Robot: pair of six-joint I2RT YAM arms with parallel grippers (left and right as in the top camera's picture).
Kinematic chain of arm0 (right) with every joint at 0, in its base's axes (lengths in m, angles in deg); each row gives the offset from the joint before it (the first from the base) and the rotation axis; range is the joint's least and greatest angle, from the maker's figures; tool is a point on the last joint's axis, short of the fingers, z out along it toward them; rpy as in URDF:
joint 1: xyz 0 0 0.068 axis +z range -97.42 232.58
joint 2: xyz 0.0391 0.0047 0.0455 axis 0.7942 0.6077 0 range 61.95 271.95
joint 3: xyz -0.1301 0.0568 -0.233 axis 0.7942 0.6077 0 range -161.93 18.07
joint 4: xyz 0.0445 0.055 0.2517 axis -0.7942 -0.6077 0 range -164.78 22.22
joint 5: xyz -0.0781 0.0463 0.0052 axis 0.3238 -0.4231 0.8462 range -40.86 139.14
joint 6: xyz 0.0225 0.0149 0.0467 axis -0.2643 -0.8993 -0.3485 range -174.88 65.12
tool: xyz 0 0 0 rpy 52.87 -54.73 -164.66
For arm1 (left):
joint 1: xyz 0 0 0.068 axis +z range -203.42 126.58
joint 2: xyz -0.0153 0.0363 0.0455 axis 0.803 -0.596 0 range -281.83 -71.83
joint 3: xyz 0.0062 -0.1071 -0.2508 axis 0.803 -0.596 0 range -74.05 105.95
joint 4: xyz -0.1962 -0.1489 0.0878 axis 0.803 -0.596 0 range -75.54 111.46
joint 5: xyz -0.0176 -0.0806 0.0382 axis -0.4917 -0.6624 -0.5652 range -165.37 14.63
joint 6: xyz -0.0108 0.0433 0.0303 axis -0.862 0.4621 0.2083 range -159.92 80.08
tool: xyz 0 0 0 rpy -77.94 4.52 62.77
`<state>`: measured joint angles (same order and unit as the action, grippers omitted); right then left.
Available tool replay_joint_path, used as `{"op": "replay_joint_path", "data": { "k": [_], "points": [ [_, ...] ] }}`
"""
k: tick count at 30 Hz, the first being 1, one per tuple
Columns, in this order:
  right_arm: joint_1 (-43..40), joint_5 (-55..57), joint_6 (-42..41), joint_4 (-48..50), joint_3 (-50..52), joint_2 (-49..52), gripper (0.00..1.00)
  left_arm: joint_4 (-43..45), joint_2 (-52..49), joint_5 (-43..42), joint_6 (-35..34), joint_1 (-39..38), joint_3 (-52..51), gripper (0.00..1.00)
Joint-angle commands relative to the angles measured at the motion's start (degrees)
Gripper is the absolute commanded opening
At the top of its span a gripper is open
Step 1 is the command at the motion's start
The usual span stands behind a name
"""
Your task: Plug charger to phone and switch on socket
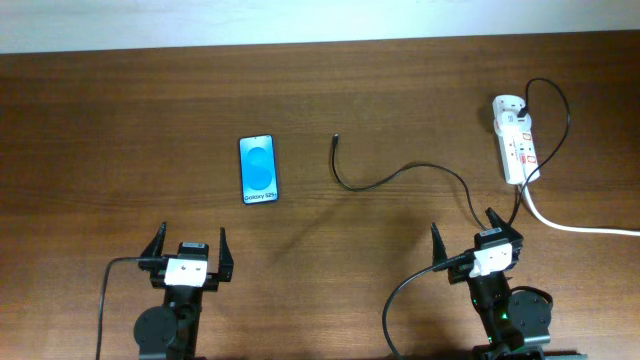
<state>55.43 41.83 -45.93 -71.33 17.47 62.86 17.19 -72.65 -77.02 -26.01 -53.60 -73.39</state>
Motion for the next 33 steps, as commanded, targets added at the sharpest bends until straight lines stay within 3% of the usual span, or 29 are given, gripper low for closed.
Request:
{"op": "replay_joint_path", "data": {
  "k": [1, 14, 21, 24, 29, 33],
  "points": [
    [-0.3, 0.3, -0.4, -0.3, 0.3, -0.5, 0.98, -0.3, 0.5, -0.2, -0.7, 0.4, -0.2, 0.99],
    [-0.3, 0.3, -0.4, -0.3, 0.3, -0.5, 0.98, -0.3, 0.2, 1.0, -0.7, 0.3, -0.1, 0.99],
    [-0.3, 0.7, -0.3, -0.3, 0.3, -0.5, 0.98, 8.3, -1.2, -3.3, -0.7, 0.4, -0.1, 0.99],
    [-0.3, 0.1, -0.4, 1.9, 0.3, -0.5, 0.98, 9.8, -6.6, -3.8, -0.8, 0.3, 1.4, 0.99],
    [-0.3, -1.3, -4.1, 3.5, -3.0, 0.3, 0.98, 7.7, -30.6, -8.9, -0.8, 0.3, 18.1, 0.99],
    [-0.3, -3.9, -5.0, 0.7, -11.7, 6.7, 0.98, -8.5, -53.3, -12.6, -0.8, 0.3, 42.4, 0.99]
  ]
}}
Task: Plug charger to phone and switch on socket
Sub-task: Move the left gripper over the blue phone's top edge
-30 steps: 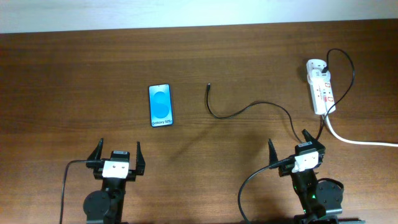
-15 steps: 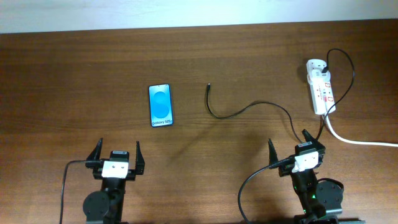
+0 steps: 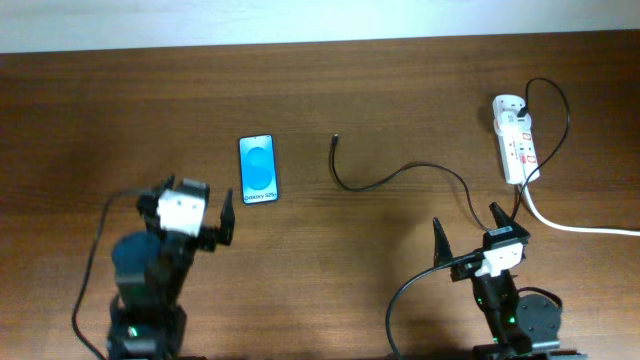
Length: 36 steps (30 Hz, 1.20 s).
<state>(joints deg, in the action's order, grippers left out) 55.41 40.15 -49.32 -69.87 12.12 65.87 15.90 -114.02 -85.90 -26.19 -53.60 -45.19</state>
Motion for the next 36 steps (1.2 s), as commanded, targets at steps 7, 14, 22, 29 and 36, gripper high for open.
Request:
{"op": "replay_joint_path", "data": {
  "k": [7, 14, 22, 29, 36],
  "points": [
    [-0.3, -5.3, -5.4, -22.9, -38.1, 28.7, 0.98, -26.4, -33.1, -3.7, -4.3, 0.3, 43.3, 0.99],
    [-0.3, -7.0, -5.4, -57.4, -82.2, 61.0, 0.98, -50.6, -51.5, -5.0, -5.1, -1.0, 73.2, 0.99],
    [-0.3, -8.6, -5.4, -68.1, -90.7, 78.8, 0.98, -51.0, -53.6, -22.1, -5.5, -1.3, 75.5, 0.99],
    [-0.3, -8.6, -5.4, -69.3, -90.7, 80.4, 0.98, -49.2, -65.0, 6.5, -31.3, -9.4, 75.5, 0.99],
    [-0.2, -8.6, -5.4, -71.5, -90.7, 80.4, 0.98, -50.9, -79.5, 9.9, -35.2, -11.0, 75.5, 0.99]
  ]
}}
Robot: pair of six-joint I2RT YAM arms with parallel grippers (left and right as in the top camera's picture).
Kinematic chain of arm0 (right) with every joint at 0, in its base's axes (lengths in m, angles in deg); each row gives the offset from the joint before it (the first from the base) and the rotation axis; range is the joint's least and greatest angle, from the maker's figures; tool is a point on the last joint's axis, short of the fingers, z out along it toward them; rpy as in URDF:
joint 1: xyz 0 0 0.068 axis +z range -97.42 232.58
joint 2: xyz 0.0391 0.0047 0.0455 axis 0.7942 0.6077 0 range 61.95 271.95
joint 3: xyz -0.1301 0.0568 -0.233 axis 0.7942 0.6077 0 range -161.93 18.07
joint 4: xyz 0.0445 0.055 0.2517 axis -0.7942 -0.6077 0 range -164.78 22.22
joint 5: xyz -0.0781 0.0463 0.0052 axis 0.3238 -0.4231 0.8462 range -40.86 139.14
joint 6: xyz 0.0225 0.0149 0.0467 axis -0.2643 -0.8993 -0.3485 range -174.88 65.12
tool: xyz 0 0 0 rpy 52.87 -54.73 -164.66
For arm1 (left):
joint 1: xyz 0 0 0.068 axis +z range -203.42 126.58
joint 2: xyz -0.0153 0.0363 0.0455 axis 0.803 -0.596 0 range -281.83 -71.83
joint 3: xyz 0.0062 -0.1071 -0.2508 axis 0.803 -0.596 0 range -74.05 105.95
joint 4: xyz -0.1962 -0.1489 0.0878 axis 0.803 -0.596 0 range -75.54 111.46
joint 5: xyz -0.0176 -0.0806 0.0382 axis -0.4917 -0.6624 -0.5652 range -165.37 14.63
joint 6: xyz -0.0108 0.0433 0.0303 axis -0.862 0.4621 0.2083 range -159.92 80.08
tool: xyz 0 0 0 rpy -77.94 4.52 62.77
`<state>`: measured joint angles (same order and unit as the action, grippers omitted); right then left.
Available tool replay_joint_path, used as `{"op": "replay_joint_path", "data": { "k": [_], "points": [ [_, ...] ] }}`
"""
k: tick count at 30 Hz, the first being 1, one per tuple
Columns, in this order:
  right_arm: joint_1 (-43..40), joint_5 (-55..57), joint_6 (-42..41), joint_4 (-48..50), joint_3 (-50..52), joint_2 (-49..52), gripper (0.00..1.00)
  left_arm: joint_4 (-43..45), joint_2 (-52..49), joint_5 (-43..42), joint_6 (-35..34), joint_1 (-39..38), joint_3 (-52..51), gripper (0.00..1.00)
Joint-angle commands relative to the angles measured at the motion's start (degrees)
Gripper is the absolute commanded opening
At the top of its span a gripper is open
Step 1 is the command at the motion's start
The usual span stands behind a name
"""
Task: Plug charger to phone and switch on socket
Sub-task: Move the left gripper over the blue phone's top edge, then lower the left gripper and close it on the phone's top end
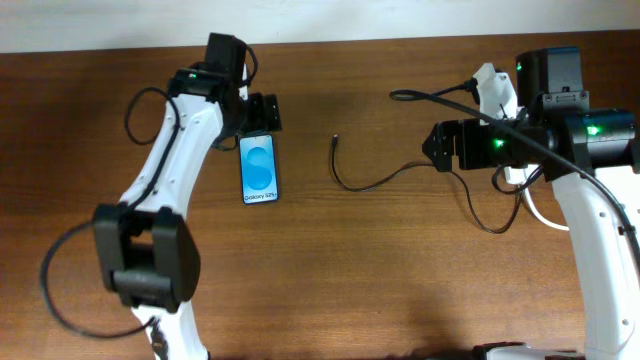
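Note:
The phone (259,168) lies face up with a blue screen, left of the table's middle. My left gripper (261,113) hovers just beyond the phone's far end and looks open. The black charger cable (385,178) curves across the middle, its free plug tip (334,138) lying right of the phone. My right gripper (441,147) hangs over the cable's right stretch, fingers spread and holding nothing. The white power strip (517,176) is mostly hidden beneath the right arm.
A white mains lead (545,215) runs off to the right from the strip. Both arms' own black cables loop above the brown wooden table (330,270). A pale wall edge runs along the far side.
The left arm has reached from near the phone's left side to beyond its far end. The right arm has left its place at the front edge and now stands over the cable by the power strip.
At first both arms were folded at the front edge, grippers open. Then the left gripper stood lifted beside the phone while the right stayed low. Now both arms are stretched far out; phone, cable and strip lie where they were.

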<state>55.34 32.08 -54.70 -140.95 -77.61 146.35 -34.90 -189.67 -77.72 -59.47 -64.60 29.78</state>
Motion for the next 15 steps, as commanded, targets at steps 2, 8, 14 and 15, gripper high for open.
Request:
{"op": "replay_joint_path", "data": {
  "k": [2, 8, 14, 15],
  "points": [
    [-0.2, -0.5, 0.0, -0.7, -1.0, -0.1, 0.98, -0.1, -6.8, 2.6, -1.9, -0.3, 0.5, 0.99],
    [-0.2, -0.5, -0.1, -1.2, -1.0, -0.1, 0.98, 0.1, -9.6, 2.8, -1.6, -0.7, 0.5, 0.99],
    [-0.2, -0.5, 0.0, -1.7, -1.0, -0.1, 0.98, -0.3, -13.2, 6.3, 0.3, -1.4, 0.5, 0.99],
    [-0.2, -0.5, 0.0, -1.7, -1.0, -0.1, 0.98, -0.3, -13.4, 6.3, 0.3, -1.4, 0.5, 0.99]
  ]
}}
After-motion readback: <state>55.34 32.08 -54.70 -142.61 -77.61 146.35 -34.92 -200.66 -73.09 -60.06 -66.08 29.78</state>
